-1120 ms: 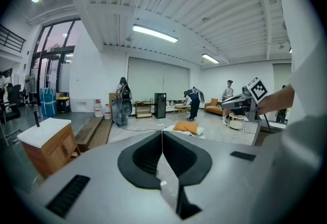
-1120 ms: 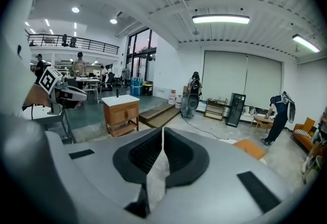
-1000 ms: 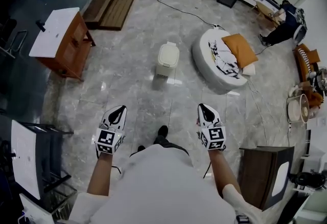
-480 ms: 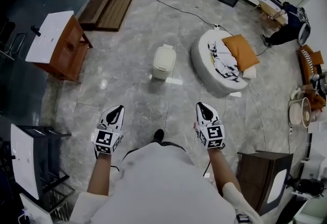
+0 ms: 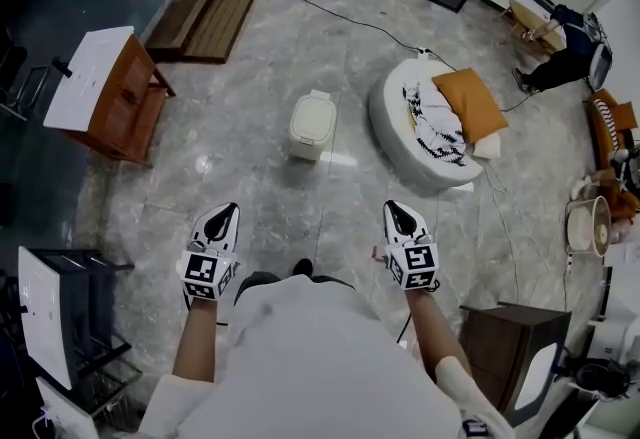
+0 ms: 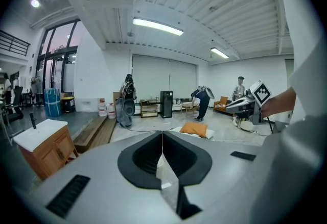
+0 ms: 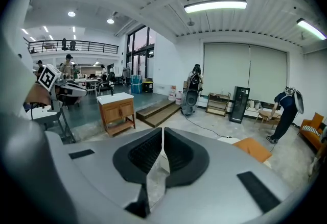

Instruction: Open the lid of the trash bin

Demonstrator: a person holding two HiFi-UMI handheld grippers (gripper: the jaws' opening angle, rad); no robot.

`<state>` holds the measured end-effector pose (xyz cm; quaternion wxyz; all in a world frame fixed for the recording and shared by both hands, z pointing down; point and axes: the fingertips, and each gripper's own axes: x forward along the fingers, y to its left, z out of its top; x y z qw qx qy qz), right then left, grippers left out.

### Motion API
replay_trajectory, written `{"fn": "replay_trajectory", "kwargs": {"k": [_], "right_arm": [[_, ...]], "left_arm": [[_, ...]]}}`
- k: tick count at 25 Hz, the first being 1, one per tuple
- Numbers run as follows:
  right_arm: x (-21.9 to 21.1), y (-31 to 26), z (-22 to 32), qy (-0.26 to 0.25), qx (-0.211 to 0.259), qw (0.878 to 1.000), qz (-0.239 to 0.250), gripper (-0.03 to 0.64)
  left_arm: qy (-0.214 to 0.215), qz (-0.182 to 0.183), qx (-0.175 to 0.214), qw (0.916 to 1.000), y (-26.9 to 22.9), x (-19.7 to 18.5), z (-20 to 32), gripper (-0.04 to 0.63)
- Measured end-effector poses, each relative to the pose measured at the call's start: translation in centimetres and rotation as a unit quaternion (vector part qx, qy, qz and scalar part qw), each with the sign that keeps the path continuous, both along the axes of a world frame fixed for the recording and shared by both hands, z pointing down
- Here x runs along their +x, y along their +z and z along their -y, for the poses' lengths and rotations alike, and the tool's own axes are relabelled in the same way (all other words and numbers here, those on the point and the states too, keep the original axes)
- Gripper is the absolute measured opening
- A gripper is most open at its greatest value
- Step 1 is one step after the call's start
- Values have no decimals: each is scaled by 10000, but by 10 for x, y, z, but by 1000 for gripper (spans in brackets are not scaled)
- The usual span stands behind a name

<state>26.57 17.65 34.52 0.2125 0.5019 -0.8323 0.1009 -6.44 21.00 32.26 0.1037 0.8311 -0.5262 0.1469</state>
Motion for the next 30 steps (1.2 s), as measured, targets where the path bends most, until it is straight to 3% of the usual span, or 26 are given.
{"fn": "replay_trajectory", "kwargs": {"k": [16,30], "right_arm": [[8,11,31,-107,-117,9999,48,34],[-1,9,84,218,-97,9997,-30,34]], "left_arm": [[18,58,-89,9999,6,18,28,18],[318,-20,-57,9995,8,5,105,18]]}}
